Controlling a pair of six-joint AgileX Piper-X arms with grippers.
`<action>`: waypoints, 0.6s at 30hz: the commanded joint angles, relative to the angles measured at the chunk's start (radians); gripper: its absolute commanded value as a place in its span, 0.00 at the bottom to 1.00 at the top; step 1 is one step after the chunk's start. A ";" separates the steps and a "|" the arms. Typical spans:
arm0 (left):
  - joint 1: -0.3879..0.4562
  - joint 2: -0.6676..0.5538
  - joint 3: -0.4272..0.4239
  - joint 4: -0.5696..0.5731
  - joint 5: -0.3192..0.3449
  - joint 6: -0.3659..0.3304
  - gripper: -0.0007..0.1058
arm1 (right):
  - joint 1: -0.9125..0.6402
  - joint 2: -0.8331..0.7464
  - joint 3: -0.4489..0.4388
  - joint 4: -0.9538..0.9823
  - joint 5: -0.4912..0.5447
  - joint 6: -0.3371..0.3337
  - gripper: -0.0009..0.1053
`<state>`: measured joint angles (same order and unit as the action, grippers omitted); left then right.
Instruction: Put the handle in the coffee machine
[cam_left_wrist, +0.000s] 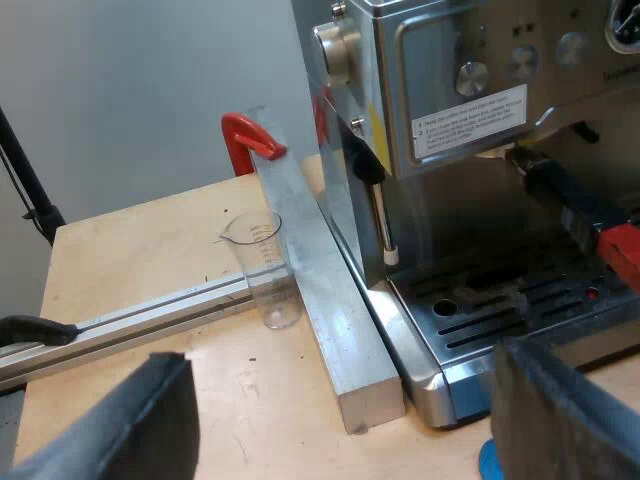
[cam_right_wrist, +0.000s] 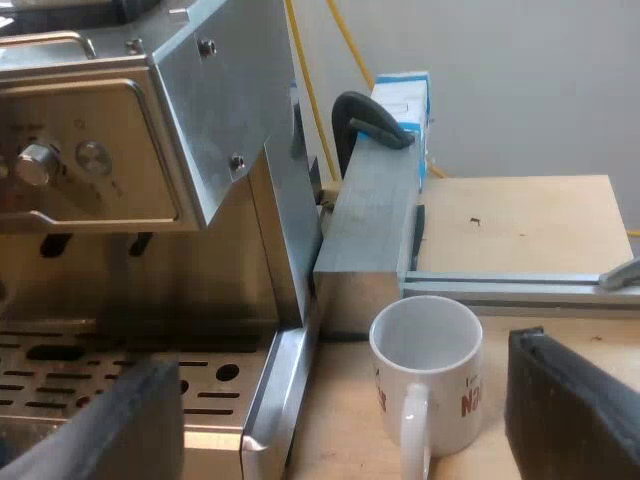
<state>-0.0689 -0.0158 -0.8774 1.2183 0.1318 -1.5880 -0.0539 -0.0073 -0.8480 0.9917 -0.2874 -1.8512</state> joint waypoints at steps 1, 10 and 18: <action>0.003 -0.139 -0.002 -0.011 0.004 0.001 0.61 | -0.004 -0.050 0.007 0.023 0.000 0.000 0.65; 0.003 -0.139 0.033 -0.016 0.004 0.001 0.61 | -0.001 -0.048 0.082 0.077 0.014 0.001 0.65; 0.003 -0.137 0.176 -0.083 -0.001 -0.008 0.61 | -0.001 -0.046 0.165 0.059 0.080 -0.006 0.65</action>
<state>-0.0689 -0.0158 -0.7595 1.1720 0.1318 -1.5880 -0.0539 -0.0073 -0.6972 1.0565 -0.2353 -1.8446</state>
